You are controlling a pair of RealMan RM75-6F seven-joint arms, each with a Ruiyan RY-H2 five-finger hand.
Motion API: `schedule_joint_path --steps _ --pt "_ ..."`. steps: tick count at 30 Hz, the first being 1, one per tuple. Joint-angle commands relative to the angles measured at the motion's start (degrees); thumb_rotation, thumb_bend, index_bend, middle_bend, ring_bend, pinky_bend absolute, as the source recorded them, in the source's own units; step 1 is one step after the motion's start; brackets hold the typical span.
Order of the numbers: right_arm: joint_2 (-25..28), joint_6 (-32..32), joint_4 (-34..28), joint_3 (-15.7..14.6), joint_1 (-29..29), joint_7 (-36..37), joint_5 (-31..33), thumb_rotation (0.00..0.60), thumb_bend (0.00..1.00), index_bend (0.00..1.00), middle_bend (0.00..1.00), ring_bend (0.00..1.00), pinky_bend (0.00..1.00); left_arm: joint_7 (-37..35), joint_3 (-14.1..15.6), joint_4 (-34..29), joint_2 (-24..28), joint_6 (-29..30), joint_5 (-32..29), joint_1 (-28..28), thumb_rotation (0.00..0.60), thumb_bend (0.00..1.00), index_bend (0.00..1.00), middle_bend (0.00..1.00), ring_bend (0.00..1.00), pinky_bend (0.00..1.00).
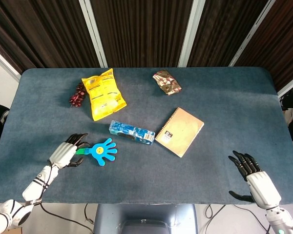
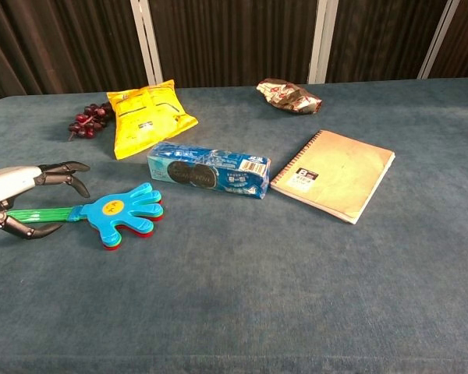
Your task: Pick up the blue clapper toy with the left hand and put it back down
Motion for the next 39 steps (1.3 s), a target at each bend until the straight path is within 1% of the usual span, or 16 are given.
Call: schedule_joint_path --steps 1,6,16,21,26,28,32,35,37,39 --pt "0.0 -0.1 -0.3 0.0 0.0 -0.3 0.1 0.6 0.21 0.0 0.0 0.0 0.0 -0.1 -0.1 0.5 -0.4 -0.7 -0.6 -0.3 0.6 0.39 0.29 0.01 0.0 0.0" --pt "0.1 0.2 -0.5 0.3 -0.2 -0.5 0.4 0.6 0.21 0.0 0.0 0.0 0.0 0.9 -0.4 2.0 -1.4 -1.7 -1.8 -0.7 0.6 0.39 0.31 0.02 0.0 0.0" --pt "0.1 0.2 -0.7 0.5 -0.3 -0.9 0.9 0.6 0.21 0.0 0.0 0.0 0.0 0.3 0.0 3.2 -2.2 -2.1 -2.2 -1.1 0.6 0.39 0.35 0.04 0.0 0.0" --pt "0.1 0.2 -0.8 0.6 -0.3 -1.0 1.0 0.6 0.21 0.0 0.0 0.0 0.0 0.0 0.1 3.9 -2.9 -1.9 -2.3 -1.3 0.6 0.38 0.42 0.06 0.0 0.0" --pt "0.2 0.4 -0.9 0.6 -0.4 -1.0 0.9 0.6 0.21 0.0 0.0 0.0 0.0 -0.5 0.2 4.7 -3.4 -2.4 -2.6 -1.6 0.6 0.38 0.46 0.07 0.0 0.0" --pt "0.2 0.5 -0.9 0.6 -0.5 -1.0 0.9 0.6 0.21 0.0 0.0 0.0 0.0 -0.7 0.2 5.0 -3.5 -2.0 -2.5 -1.5 0.6 0.38 0.49 0.08 0.0 0.0" --pt "0.2 0.4 -0.8 0.6 -0.5 -1.0 0.9 0.6 0.21 0.0 0.0 0.0 0.0 -2.0 0.3 5.4 -3.7 -0.4 -2.2 -1.3 0.6 0.38 0.61 0.13 0.0 0.0" --pt "0.1 0.3 -0.8 0.6 -0.4 -1.0 0.9 0.6 0.21 0.0 0.0 0.0 0.0 -5.1 0.4 5.8 -4.1 2.1 -1.4 -0.9 0.6 0.39 0.7 0.19 0.0 0.0" --pt "0.0 0.2 -0.7 0.7 -0.4 -1.1 1.0 0.6 0.21 0.0 0.0 0.0 0.0 -8.1 0.6 6.5 -4.5 4.1 -0.8 -0.6 0.6 0.41 0.74 0.23 0.02 0.0" --pt "0.0 0.2 -0.7 0.7 -0.4 -1.1 0.9 0.6 0.21 0.0 0.0 0.0 0.0 -10.9 0.7 7.6 -5.1 5.8 -0.3 -0.3 0.6 0.42 0.78 0.28 0.06 0.02"
